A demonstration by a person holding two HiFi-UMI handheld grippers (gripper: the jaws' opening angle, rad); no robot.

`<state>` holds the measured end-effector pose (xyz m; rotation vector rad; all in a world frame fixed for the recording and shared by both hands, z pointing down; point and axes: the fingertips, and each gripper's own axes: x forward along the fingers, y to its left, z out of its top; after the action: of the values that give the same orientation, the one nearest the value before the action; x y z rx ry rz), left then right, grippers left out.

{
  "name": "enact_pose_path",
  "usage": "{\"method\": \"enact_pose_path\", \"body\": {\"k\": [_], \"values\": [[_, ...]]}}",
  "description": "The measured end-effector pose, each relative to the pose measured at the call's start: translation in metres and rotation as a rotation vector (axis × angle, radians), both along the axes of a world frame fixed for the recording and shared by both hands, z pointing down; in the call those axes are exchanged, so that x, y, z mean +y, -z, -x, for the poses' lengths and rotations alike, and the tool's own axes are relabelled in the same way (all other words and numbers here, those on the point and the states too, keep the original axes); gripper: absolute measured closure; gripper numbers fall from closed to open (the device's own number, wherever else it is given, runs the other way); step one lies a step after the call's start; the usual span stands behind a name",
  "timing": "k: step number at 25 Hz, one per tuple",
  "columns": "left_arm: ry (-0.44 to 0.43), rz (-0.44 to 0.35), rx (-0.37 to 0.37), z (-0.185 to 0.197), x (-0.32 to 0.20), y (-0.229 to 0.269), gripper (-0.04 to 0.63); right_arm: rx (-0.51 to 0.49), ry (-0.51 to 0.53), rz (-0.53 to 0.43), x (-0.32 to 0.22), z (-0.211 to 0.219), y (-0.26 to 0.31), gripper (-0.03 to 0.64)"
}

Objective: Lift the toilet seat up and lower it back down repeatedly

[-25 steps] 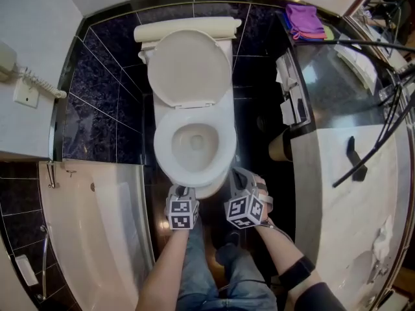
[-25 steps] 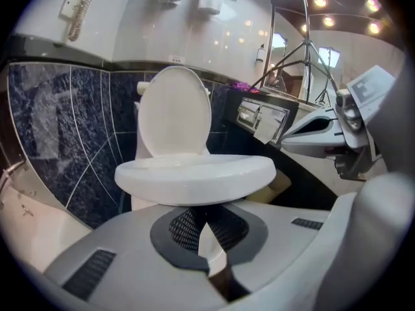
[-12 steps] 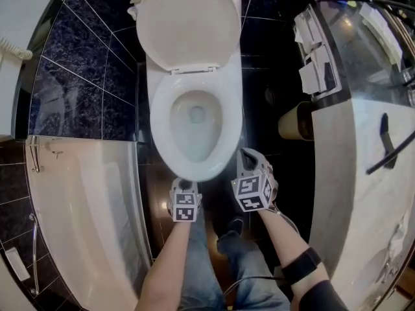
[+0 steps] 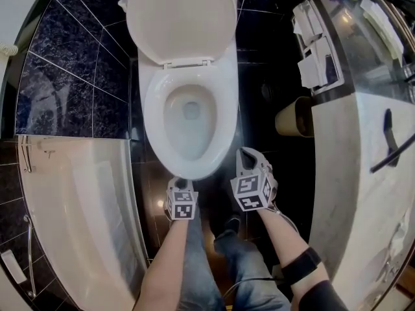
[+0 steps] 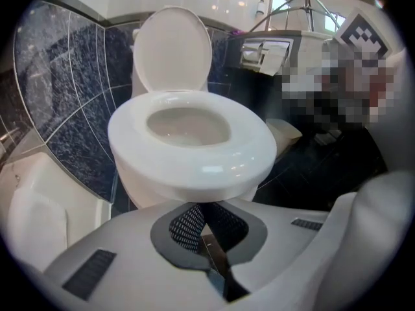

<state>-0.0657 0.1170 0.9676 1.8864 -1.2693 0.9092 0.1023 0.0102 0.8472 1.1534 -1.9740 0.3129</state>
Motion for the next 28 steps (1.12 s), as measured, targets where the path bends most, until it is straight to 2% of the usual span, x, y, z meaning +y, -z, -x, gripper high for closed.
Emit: {"method": "enact_pose_path", "body": {"k": [9,14,21,28], "values": [[0.016,0.058,-0.023,0.002,0.016,-0.002,0.606,0.002,-0.004,0.0,0.002,-0.002,0.005,0.598],[0.026,0.033,-0.014,0.002,0.023,0.036,0.604,-0.002,-0.003,0.017,0.011,0.001,0.027,0.598],[0.064,-0.044,-0.002,0.008,0.001,0.156,0.604,-0.046,-0.02,0.006,0.019,0.005,0.119,0.598],[0.006,-0.224,0.003,0.003,-0.028,0.34,0.604,-0.205,-0.045,-0.024,0.023,0.008,0.246,0.598]]}}
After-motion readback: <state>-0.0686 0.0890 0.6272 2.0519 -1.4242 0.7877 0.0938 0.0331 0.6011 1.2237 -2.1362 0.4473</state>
